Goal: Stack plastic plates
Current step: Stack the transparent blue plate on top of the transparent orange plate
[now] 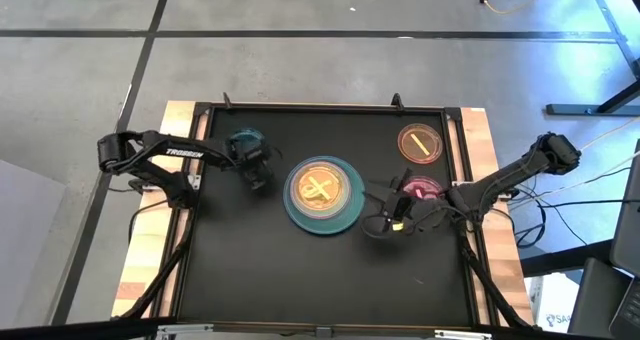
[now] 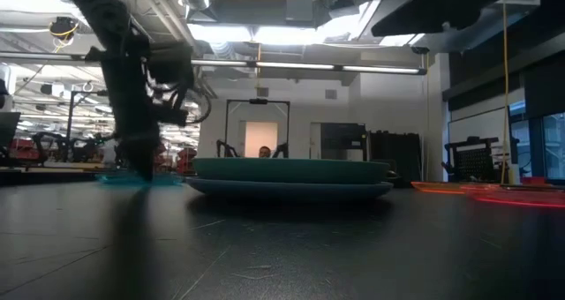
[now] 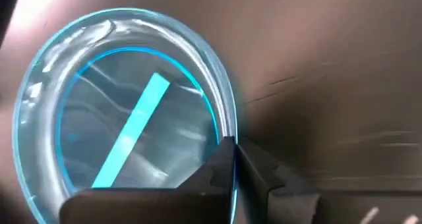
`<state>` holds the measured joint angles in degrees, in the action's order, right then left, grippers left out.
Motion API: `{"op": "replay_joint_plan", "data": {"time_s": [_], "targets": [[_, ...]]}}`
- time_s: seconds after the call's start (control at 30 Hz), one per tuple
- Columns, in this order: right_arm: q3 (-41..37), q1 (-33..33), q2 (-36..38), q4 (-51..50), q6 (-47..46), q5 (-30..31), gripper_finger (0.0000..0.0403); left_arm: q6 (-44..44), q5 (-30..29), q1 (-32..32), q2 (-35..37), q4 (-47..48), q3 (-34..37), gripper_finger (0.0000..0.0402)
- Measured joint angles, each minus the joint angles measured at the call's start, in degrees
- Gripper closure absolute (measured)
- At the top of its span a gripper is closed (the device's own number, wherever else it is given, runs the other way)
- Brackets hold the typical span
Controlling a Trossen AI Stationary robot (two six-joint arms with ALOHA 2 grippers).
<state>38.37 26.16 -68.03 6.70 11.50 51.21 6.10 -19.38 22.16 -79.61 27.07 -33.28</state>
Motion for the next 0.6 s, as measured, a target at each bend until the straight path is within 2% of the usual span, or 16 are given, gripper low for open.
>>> {"op": "replay_joint_plan", "data": {"time_s": [0.33, 0.47, 0.6], "targets": [[0.0, -0.6, 0.0, 1.4, 2.5, -0.9, 0.0231, 2.4, -4.1, -14.4, 0.0, 4.8, -14.2, 0.0400], [0.0, -0.6, 0.0, 1.2, 1.3, -1.2, 0.0231, 0.9, -4.8, -20.2, 0.1, 2.0, -20.3, 0.0399], [0.0, -0.6, 0.0, 0.9, -1.2, -3.9, 0.0231, -3.5, -4.9, -25.4, 0.1, -4.5, -23.1, 0.0400]]}}
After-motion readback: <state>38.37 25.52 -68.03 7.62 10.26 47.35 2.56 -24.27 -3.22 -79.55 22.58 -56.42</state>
